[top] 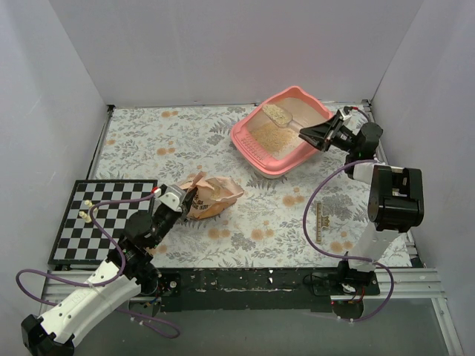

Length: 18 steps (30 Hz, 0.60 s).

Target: Fill the litter box with clean litter

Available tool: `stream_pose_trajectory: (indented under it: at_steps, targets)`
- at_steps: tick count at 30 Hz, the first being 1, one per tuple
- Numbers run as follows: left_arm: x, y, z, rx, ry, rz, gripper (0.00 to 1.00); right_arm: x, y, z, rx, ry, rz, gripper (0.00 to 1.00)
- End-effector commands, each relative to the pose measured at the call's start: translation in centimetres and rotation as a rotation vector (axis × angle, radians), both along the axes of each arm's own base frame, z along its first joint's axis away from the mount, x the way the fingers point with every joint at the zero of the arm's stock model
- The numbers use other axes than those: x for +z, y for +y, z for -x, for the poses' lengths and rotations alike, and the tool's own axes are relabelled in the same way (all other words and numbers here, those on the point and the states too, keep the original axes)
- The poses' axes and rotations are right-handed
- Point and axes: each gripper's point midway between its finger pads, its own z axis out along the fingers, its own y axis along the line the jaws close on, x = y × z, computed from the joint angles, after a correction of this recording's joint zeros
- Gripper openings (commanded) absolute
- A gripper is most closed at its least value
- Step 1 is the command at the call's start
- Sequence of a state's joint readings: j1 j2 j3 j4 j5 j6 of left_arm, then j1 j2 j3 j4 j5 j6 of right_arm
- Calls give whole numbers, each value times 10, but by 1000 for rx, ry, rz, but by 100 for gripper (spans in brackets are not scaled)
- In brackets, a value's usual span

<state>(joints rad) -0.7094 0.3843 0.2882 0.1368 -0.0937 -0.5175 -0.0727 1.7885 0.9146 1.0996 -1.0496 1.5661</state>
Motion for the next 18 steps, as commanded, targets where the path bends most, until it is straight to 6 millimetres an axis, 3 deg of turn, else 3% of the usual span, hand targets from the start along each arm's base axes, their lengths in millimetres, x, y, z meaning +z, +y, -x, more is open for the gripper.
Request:
stream_pose_trajectory:
  at_steps: [1, 4, 13, 18]
  targets:
    - [18, -3, 1, -12, -52, 44, 0, -10, -7, -17, -41, -44, 105, 1]
    - [16, -3, -1, -5, -46, 35, 0, -18, -11, -23, -76, -26, 147, 1]
    - [14, 1, -5, 28, -30, 30, 0, -41, -34, -38, -199, 10, 499, 1]
    - [14, 2, -6, 37, -21, 29, 0, -45, -42, -35, -241, 38, 709, 1]
